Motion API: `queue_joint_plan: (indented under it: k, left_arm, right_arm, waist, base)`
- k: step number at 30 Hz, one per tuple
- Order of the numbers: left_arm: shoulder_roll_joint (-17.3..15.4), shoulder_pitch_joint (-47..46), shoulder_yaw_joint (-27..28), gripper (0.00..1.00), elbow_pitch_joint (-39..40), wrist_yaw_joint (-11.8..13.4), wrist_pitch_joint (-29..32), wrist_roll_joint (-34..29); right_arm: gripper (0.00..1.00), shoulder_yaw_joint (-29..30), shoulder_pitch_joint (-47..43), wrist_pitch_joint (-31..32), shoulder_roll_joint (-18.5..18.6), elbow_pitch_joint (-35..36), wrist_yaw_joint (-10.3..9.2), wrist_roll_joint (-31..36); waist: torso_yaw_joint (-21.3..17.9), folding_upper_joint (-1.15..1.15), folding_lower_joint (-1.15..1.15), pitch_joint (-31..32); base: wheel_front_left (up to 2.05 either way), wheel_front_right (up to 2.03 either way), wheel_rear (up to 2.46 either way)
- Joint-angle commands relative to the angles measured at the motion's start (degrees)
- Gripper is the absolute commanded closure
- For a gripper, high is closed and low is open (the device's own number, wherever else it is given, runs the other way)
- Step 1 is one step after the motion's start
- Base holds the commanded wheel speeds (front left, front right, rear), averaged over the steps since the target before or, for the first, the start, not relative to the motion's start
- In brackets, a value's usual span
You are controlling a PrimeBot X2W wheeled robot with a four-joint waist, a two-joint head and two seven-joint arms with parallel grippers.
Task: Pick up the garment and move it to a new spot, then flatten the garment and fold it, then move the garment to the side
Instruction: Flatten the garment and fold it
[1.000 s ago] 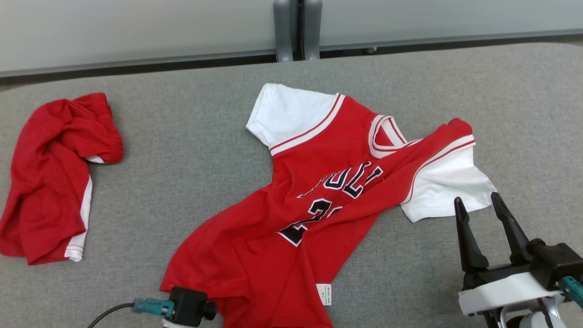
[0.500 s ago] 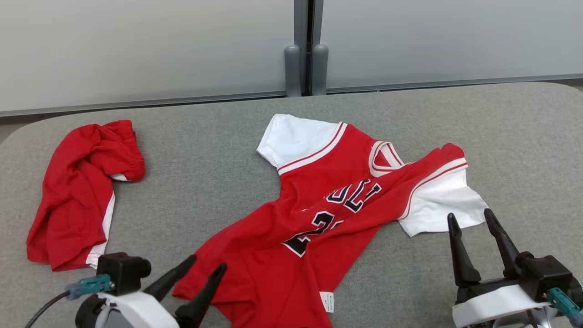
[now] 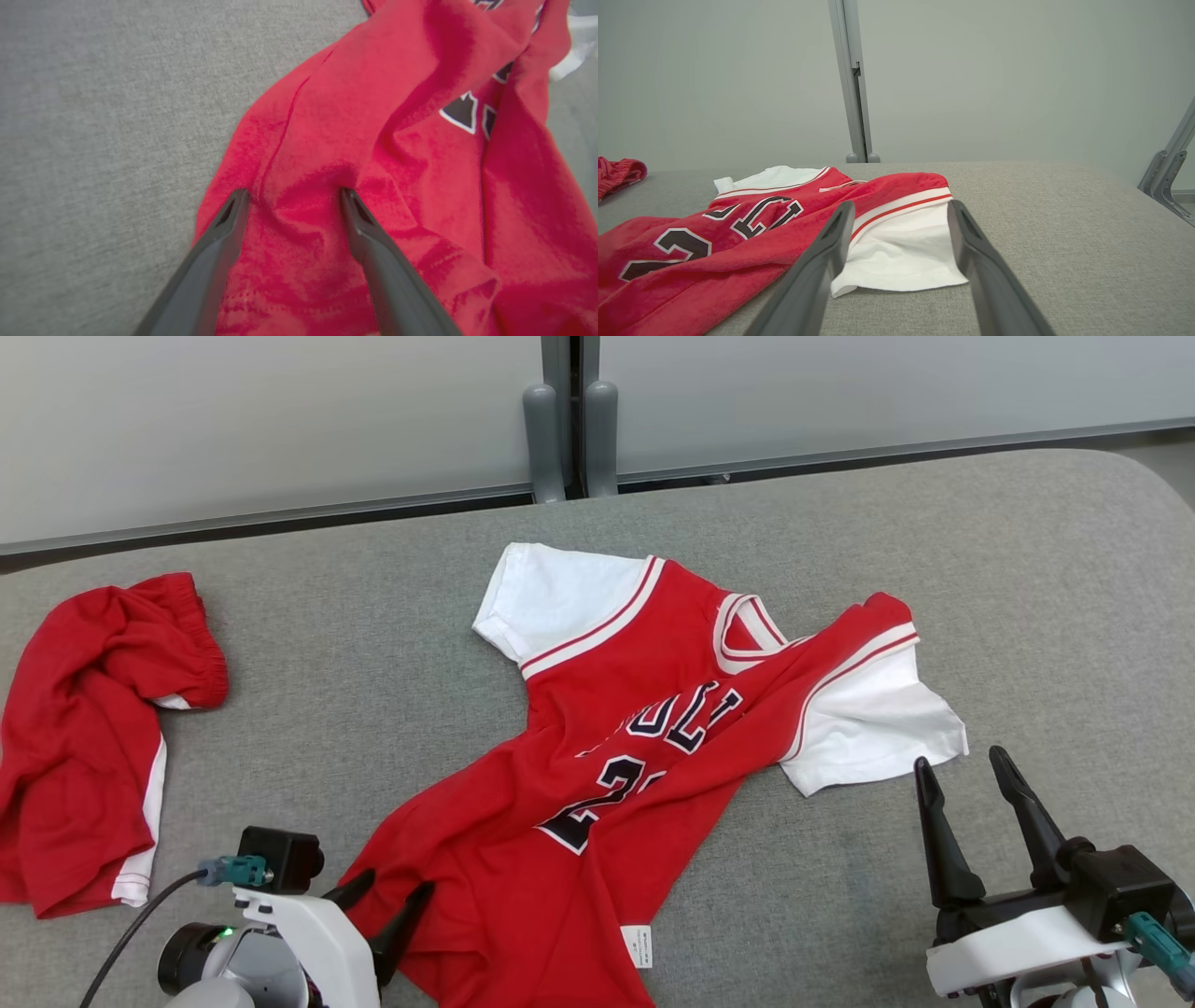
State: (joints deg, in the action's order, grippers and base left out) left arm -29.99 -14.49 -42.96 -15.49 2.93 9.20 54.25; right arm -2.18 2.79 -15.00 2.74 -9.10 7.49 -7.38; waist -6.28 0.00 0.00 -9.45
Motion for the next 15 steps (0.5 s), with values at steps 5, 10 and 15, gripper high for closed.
queue_joint_plan:
  k: [5, 10, 15]
  left_arm:
    - [1.9, -1.4, -2.3, 1.00, -5.8, -3.6, 1.7, 0.7]
    - [2.0, -2.7, -2.2, 1.00, -6.5, -4.6, 0.1, -0.3]
    - [0.8, -6.6, 1.6, 1.00, -6.7, -1.1, -4.2, -2.0]
  right_arm:
    - [0.00, 0.6, 0.8, -0.3, 0.3, 0.0, 0.01, -0.6]
    - [0.00, 0.8, 0.6, -0.3, 0.3, 0.0, 0.01, -0.7]
    - [0.00, 0.5, 1.1, -0.3, 0.3, 0.0, 0.01, -0.9]
  waist:
    - [-0.7, 0.00, 0.00, -0.6]
    - [-0.4, 0.00, 0.00, -0.5]
    - [0.1, 0.00, 0.00, -0.7]
  base:
    - [0.00, 0.00, 0.00]
    - [0.00, 0.00, 0.00]
    - [0.00, 0.00, 0.00]
